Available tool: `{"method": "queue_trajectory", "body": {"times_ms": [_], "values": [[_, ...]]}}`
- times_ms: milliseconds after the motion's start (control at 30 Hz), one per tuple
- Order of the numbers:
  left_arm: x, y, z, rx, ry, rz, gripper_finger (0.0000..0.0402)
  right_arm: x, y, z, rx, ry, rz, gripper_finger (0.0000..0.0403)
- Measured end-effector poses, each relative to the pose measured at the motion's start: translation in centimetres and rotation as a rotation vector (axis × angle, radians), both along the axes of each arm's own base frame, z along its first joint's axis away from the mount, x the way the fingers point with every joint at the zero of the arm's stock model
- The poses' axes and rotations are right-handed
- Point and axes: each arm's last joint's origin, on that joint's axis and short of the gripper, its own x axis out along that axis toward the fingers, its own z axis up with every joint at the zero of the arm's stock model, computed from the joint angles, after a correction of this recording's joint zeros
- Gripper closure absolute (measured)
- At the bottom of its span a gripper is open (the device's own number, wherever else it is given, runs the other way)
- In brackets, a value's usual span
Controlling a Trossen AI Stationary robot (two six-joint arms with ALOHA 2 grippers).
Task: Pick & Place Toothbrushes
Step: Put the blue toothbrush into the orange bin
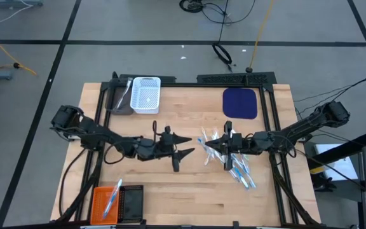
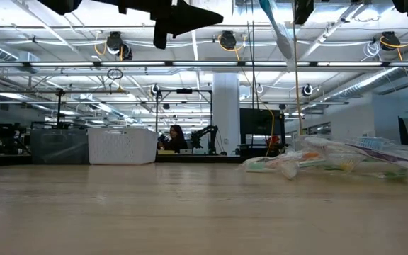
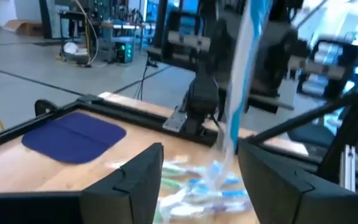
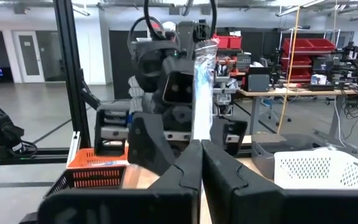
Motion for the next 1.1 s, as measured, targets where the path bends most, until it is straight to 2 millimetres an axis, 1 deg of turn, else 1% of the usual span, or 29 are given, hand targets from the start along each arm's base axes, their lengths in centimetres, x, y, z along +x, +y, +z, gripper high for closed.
{"method": "queue_trajectory", "body": {"times_ms": [133,533,667,767,867,1100], "values": [[0.1,0.4,0.4,-0.010,-0.037,-0.003,0.0182,0.0,0.0,0.0,-0.002,0.000,-0.001,0.0403],[0.1,0.6,1.2,-0.019,-0.121,-0.043,0.0190,0.0,0.0,0.1,-0.005,-0.013,-0.002,0.0403],[0.7,0.7,0.5,-0.017,-0.139,-0.060,0.0190,0.0,0.0,0.1,-0.005,-0.013,-0.002,0.0403],[1.7,0.6,-0.5,-0.012,-0.159,-0.077,0.0190,0.0,0.0,0.1,-0.011,-0.013,-0.004,0.0403],[3.0,0.3,-1.5,0.008,-0.133,-0.076,0.0190,0.0,0.0,0.2,-0.014,-0.018,-0.004,0.0403],[6.3,-0.6,-1.6,0.106,-0.139,-0.114,0.0190,0.0,0.0,0.1,-0.014,-0.011,-0.004,0.0403]]}}
